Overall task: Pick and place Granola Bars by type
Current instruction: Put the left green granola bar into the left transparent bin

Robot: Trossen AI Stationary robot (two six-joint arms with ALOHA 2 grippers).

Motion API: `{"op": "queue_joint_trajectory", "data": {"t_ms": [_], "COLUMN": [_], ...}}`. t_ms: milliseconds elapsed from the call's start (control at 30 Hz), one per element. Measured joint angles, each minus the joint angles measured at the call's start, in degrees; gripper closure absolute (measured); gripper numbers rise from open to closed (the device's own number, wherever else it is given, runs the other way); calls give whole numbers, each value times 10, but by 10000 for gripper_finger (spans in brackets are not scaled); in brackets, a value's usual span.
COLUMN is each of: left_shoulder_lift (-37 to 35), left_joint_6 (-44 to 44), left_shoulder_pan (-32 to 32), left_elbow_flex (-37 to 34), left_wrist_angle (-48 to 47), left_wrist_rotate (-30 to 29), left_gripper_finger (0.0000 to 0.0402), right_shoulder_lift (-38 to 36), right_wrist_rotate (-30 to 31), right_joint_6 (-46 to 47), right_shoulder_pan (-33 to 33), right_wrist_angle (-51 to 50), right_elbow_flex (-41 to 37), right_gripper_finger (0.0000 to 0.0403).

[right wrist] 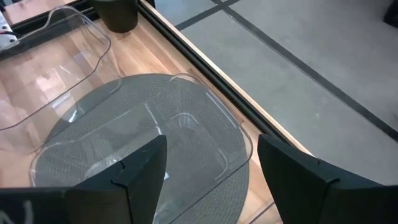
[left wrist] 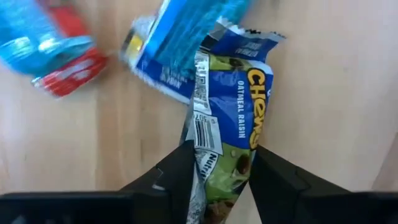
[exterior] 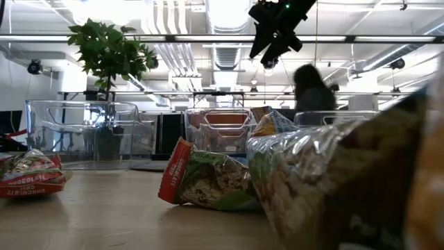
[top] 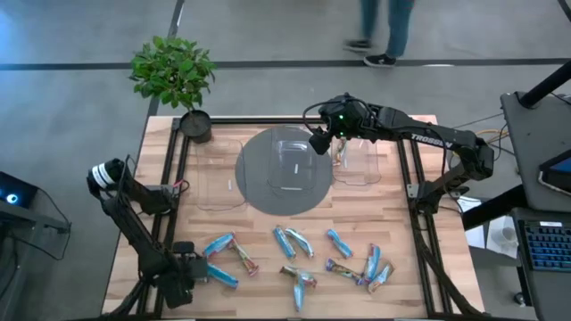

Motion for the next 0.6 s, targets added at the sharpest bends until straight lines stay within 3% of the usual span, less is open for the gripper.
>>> {"op": "queue_joint_trajectory", "data": {"t_ms": [167,267,367,533,600], "left_shoulder_lift": [-79,-167,-268,-434,-482], "left_joint_6": [-129,-220,-280,-338,-347], "left_shoulder_pan": [0,-3,-4,26,71], "left_elbow_flex": [-35,-53,-68,-85,-86], "left_wrist_angle": [-2,22,18,-37,-91], "left_wrist_rotate": [-41,-111,-239,-530,-588], "left_gripper_finger": [354,389,391,385,386], "right_shoulder_lift": [0,0,0,0,0], "right_wrist_rotate": [0,0,-1,-2,-2], "right_joint_6": [-5,-9,-10,-5,-1], "right_shoulder_pan": [0,0,0,0,0], "right_wrist_angle": [3,9,16,18,17], "right_elbow_flex": [0,0,0,0,0], "right_gripper_finger": [170,174,177,177,177]}}
